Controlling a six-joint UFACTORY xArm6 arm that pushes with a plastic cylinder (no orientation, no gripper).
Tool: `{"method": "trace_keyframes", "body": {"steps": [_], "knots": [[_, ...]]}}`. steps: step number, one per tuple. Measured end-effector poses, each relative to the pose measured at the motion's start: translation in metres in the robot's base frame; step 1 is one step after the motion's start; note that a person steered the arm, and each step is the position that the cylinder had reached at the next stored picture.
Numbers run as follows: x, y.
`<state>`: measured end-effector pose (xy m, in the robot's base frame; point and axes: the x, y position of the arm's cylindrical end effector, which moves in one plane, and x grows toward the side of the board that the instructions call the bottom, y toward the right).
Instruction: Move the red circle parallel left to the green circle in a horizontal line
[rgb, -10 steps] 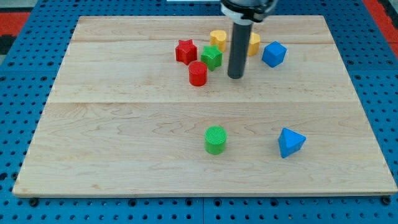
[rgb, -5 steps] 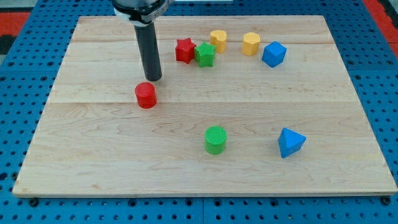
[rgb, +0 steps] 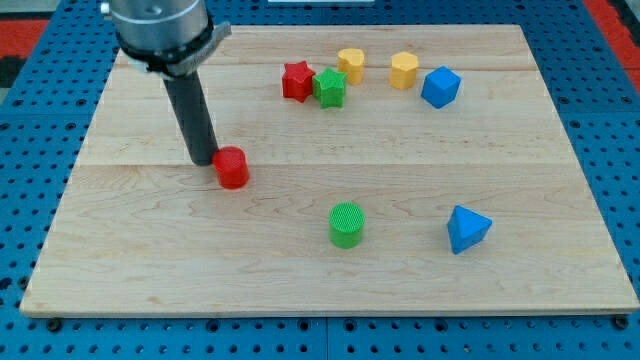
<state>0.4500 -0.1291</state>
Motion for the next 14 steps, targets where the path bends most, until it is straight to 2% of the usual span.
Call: {"method": "trace_keyframes", "body": {"steps": [1, 2, 3, 4, 5, 6, 7, 9, 10, 11, 12, 13, 14], "knots": [[-0.019, 0.008], [-0.028, 0.049], [0.014, 0.078], [0.015, 0.087], [-0.026, 0.075], [-0.028, 0.067], [0.001, 0.048], [-0.019, 0.016], [0.05, 0.045], [0.075, 0.05], [0.068, 0.079], [0.12, 0.09], [0.153, 0.065]]}}
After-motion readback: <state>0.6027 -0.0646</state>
